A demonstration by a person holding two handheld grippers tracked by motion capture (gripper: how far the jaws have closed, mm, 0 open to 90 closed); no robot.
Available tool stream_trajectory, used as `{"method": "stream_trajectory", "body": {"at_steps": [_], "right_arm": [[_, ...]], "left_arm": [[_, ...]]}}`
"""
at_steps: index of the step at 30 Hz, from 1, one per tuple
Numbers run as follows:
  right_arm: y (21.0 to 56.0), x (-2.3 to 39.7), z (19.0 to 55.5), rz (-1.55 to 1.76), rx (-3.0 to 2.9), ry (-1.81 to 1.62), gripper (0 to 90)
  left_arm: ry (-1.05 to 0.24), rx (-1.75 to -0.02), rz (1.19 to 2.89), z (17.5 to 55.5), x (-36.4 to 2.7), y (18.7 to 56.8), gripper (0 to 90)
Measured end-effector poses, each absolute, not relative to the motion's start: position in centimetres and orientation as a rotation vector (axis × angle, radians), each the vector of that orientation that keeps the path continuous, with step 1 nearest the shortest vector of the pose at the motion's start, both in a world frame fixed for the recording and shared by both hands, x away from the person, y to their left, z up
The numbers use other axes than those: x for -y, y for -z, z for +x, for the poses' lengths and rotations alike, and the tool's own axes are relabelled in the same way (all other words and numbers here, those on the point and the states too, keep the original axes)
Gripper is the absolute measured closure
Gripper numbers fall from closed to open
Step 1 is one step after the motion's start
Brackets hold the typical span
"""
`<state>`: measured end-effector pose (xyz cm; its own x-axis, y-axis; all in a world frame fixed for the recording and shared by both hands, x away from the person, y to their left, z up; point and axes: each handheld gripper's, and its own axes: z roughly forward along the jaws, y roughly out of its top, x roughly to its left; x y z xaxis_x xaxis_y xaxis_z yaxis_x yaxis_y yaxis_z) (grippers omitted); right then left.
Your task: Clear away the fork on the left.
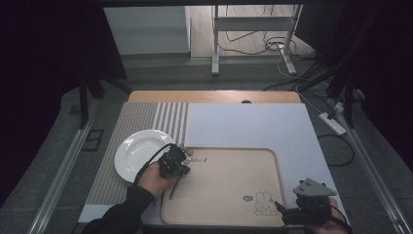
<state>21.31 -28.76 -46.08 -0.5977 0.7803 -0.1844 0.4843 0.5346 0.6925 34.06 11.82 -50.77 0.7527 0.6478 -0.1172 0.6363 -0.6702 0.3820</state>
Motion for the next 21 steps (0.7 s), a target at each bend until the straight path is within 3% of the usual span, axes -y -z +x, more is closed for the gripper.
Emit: {"method": "stream_trajectory", "body": {"at_steps": [16, 21], "right_arm": [[46.1, 28.7, 21.3, 1.024, -2.299, -0.820, 0.0], [46.1, 28.7, 21.3, 1.025, -2.299, -0.820, 0.0]], "left_arm": [[-0.015, -1.041, 2.523, 34.1, -13.5, 50.8, 88.8], [0.002, -1.009, 2.451, 33.8, -13.9, 50.2, 82.7]]}}
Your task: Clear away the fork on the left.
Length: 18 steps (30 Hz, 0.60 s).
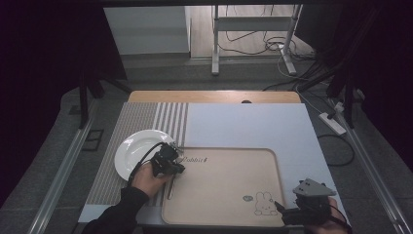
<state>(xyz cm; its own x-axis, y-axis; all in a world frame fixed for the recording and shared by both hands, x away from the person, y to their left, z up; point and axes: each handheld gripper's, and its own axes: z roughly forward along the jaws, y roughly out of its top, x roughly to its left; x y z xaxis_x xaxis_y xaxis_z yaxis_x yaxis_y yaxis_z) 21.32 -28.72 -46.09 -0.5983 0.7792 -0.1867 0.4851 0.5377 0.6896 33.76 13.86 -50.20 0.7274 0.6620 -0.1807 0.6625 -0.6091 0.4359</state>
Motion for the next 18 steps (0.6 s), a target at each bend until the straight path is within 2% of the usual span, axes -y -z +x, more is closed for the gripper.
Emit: {"method": "stream_trajectory", "body": {"at_steps": [8, 9, 10, 11, 13, 14, 15, 16, 17, 18], "right_arm": [[46.10, 28.70, 21.32, 1.023, -2.300, -0.819, 0.0], [46.09, 28.71, 21.32, 1.025, -2.299, -0.820, 0.0], [46.09, 28.71, 21.32, 1.025, -2.299, -0.820, 0.0], [46.09, 28.72, 21.32, 1.026, -2.300, -0.819, 0.0], [46.10, 28.71, 21.32, 1.026, -2.297, -0.821, 0.0], [46.10, 28.71, 21.32, 1.026, -2.297, -0.821, 0.0], [46.09, 28.73, 21.33, 1.027, -2.300, -0.823, 0.0], [46.09, 28.73, 21.33, 1.027, -2.300, -0.823, 0.0], [46.09, 28.73, 21.33, 1.028, -2.299, -0.824, 0.0], [46.09, 28.73, 21.33, 1.028, -2.299, -0.824, 0.0]], "left_arm": [[-0.021, -0.963, 2.414, 33.17, -14.03, 49.66, 67.0], [-0.027, -0.947, 2.413, 33.11, -14.05, 49.56, 60.9], [-0.038, -0.934, 2.410, 33.03, -14.06, 49.44, 60.9], [-0.048, -0.920, 2.395, 32.89, -14.15, 49.23, 54.5], [-0.042, -0.919, 2.383, 32.85, -14.21, 49.17, 47.6], [-0.043, -0.918, 2.377, 32.81, -14.28, 49.14, 47.6], [-0.048, -0.915, 2.374, 32.76, -14.37, 49.14, 42.6], [-0.051, -0.910, 2.375, 32.73, -14.47, 49.13, 42.6], [-0.052, -0.909, 2.366, 32.70, -14.56, 49.14, 37.3], [-0.054, -0.907, 2.359, 32.69, -14.67, 49.12, 37.3]]}}
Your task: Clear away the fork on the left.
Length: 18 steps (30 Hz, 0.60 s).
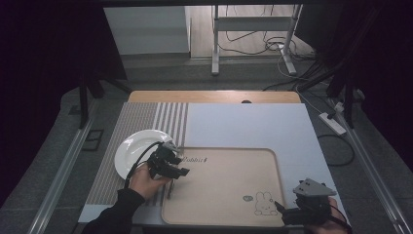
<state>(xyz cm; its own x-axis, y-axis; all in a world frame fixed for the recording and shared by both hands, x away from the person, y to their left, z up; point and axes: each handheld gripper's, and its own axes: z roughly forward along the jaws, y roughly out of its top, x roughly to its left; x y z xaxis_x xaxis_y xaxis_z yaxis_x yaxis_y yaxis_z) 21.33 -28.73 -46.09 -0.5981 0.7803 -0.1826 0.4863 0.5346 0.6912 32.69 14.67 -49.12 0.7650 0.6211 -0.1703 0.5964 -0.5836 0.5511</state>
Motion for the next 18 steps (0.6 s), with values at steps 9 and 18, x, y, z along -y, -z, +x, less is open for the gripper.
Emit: {"method": "stream_trajectory", "body": {"at_steps": [9, 18], "right_arm": [[46.1, 28.7, 21.3, 1.029, -2.299, -0.819, 0.0], [46.1, 28.8, 21.4, 1.033, -2.298, -0.826, 0.0]], "left_arm": [[-0.067, -0.926, 2.322, 32.5, -15.3, 49.0, 14.1], [-0.062, -0.954, 2.266, 32.2, -16.3, 48.7, 0.0]]}}
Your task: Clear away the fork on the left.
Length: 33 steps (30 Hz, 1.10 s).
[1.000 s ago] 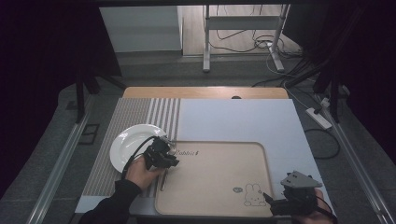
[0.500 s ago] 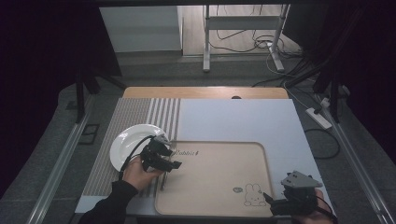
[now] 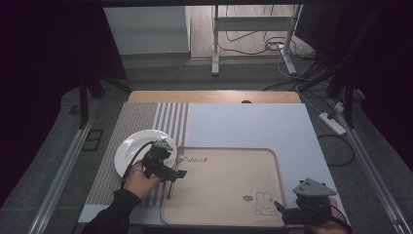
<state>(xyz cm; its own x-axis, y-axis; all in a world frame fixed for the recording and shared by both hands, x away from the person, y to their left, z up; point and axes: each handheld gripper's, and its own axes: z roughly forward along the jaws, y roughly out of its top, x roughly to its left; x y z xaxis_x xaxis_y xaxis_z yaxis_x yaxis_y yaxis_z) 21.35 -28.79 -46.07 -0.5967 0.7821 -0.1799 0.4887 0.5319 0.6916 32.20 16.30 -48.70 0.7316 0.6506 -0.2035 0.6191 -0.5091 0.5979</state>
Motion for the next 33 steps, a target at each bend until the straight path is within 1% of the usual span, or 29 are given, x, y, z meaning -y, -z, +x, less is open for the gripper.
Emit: {"method": "stream_trajectory", "body": {"at_steps": [4, 7, 11, 21, 33], "right_arm": [[46.0, 28.9, 21.3, 1.044, -2.290, -0.838, 0.0], [46.0, 29.0, 21.3, 1.052, -2.286, -0.846, 0.0], [46.0, 29.0, 21.4, 1.057, -2.281, -0.852, 0.0], [45.9, 29.1, 21.4, 1.068, -2.273, -0.862, 0.0], [45.9, 29.2, 21.4, 1.080, -2.268, -0.868, 0.0]], "left_arm": [[-0.068, -0.952, 2.230, 32.1, -17.0, 48.7, 0.0], [-0.105, -0.955, 2.195, 31.8, -17.6, 48.9, 0.0], [-0.105, -0.960, 2.155, 31.5, -18.3, 48.8, 0.0], [-0.122, -0.969, 2.131, 29.7, -19.8, 48.5, 0.0], [-0.083, -1.023, 2.080, 27.3, -22.3, 48.8, 0.0]]}}
